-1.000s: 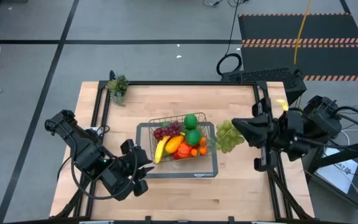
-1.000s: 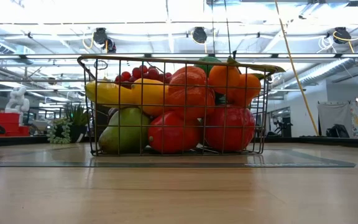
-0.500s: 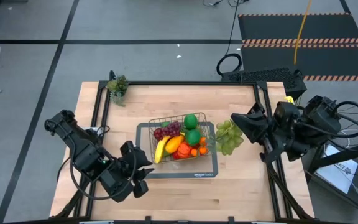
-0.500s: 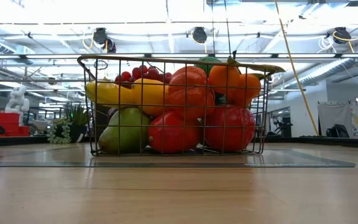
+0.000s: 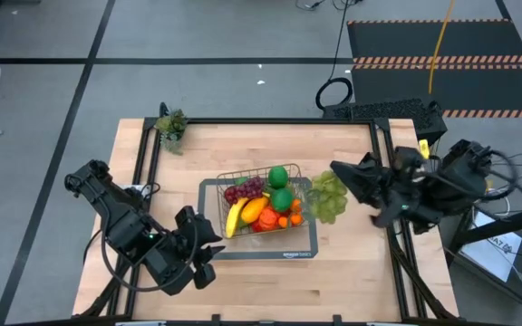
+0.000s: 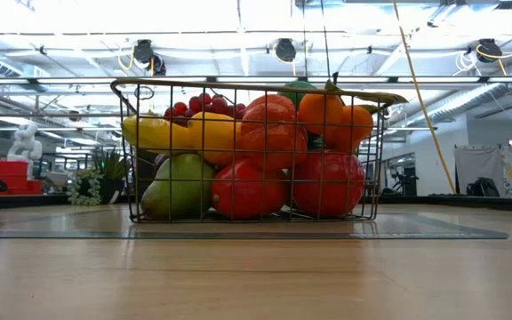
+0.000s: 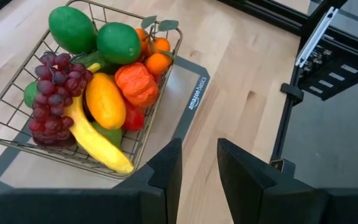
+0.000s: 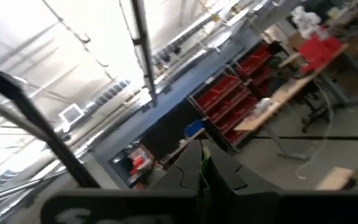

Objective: Build produce basket
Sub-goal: Put the green grapes into the gold wire basket

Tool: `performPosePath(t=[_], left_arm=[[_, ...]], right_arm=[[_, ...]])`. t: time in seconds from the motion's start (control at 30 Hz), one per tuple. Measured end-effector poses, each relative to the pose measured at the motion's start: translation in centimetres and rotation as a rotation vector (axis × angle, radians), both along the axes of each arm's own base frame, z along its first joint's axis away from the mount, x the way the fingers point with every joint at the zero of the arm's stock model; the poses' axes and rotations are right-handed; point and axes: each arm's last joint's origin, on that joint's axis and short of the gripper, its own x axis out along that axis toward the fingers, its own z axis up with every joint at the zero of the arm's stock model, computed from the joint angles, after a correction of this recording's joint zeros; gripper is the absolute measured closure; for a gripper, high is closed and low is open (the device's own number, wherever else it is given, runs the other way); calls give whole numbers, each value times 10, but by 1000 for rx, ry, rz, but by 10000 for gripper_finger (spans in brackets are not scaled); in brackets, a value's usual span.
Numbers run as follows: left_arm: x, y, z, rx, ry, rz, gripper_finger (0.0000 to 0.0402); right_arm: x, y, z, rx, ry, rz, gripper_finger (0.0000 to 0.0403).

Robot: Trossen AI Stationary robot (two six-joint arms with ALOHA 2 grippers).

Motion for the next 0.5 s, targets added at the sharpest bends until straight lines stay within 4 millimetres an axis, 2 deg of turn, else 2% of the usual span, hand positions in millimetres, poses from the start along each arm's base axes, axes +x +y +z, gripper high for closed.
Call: performPosePath(t=[0.17,0.5], left_arm=[[0,0,0,14,3,-14,300],[0,0,0,34,7,-35,300]], right_arm=[[19,-3,-31,42,42,-30,403],[54,-23,-112,122,152,-108,403]])
